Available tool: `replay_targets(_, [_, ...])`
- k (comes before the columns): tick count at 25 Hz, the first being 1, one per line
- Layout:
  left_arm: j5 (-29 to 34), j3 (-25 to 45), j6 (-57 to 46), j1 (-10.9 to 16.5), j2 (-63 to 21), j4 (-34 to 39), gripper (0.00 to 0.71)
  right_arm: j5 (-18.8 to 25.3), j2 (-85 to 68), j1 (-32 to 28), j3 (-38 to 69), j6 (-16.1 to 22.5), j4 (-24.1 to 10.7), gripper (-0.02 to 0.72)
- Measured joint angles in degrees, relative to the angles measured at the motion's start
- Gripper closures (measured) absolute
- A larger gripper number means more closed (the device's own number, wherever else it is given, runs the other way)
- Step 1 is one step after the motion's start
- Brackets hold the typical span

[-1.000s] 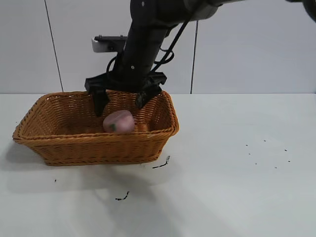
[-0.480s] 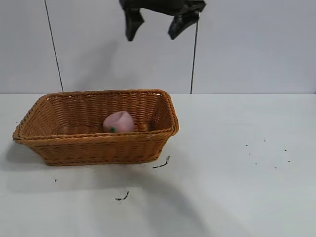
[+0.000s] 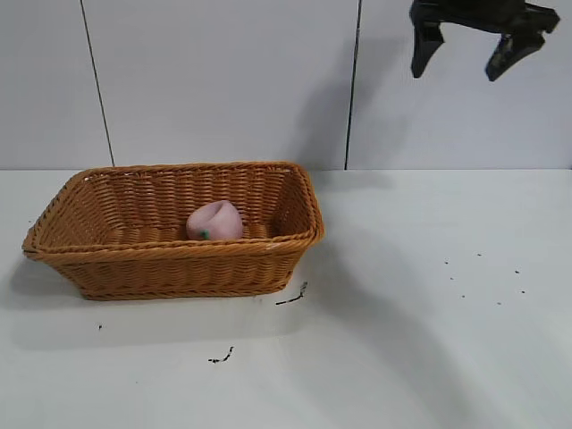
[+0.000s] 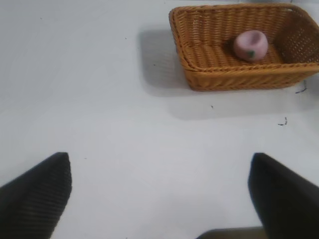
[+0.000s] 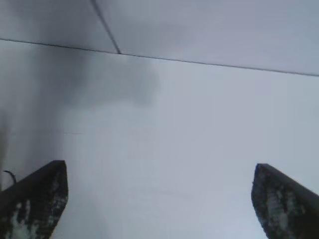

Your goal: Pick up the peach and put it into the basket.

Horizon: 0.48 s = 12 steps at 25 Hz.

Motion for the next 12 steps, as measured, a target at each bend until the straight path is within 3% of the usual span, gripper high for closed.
replay_targets(7, [0.0, 0.0, 0.0, 0.0, 0.0, 0.0, 0.017, 0.0, -4.9, 0.0, 2.9, 0.0, -0.2, 0.008])
replay_targets(12, [0.0, 0.0, 0.0, 0.0, 0.0, 0.0, 0.017, -0.1, -16.3, 0.0, 17.1, 0.0, -0.2, 0.008])
